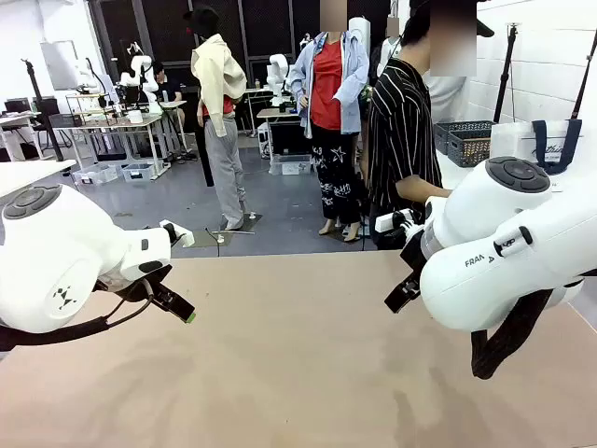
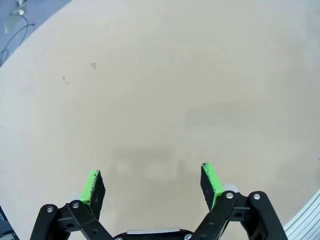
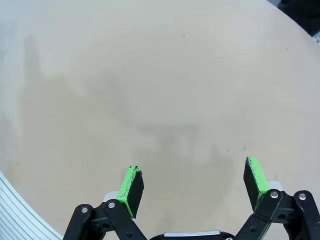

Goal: Transfer purchased items from the store into the shopping bag.
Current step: Open the Reusable shopping bag in the center of the table.

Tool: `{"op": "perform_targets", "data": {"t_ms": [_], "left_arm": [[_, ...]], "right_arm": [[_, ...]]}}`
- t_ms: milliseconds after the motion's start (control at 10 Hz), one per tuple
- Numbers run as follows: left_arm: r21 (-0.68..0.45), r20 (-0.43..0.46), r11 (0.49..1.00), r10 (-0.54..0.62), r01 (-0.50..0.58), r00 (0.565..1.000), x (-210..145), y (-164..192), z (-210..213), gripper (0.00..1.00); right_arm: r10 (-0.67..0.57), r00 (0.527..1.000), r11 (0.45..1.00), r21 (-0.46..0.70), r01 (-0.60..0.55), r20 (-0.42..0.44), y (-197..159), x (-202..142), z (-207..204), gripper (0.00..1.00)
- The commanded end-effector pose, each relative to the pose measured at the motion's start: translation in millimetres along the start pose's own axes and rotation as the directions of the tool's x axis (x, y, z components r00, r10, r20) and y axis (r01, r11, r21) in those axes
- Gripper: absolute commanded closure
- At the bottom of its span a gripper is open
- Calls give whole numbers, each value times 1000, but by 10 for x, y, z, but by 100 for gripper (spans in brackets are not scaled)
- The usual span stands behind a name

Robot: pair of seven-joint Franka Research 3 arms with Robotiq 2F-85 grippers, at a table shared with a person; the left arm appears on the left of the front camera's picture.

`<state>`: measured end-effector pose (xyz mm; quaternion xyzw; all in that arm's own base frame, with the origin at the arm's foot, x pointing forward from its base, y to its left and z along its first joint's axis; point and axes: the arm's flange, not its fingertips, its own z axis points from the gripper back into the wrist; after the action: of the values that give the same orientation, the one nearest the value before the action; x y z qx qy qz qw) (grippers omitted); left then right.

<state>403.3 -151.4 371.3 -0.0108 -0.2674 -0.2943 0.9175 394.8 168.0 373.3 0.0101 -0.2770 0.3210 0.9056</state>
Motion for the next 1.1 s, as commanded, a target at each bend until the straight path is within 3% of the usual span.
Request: {"op": "perform_targets", "data": {"t_ms": [0, 800, 900, 1000], "left_arm": [[0, 0, 1000, 0, 0, 1000, 0, 0, 1, 0], [0, 0, 1000, 0, 0, 1000, 0, 0, 1, 0], [-1, 0, 1000, -2, 2, 1000, 3, -11, 0, 0], [99, 145, 995, 19, -33, 989, 141, 189, 384, 0]], "right_arm": [[0, 1000, 1000, 0, 0, 0, 0, 0, 0, 0], [1, 1000, 1000, 0, -1, 0, 2, 1, 0, 0], [48, 998, 993, -108, -42, 51, -167, 144, 313, 0], [29, 991, 980, -200, -2, 133, -384, 292, 659, 0]]}}
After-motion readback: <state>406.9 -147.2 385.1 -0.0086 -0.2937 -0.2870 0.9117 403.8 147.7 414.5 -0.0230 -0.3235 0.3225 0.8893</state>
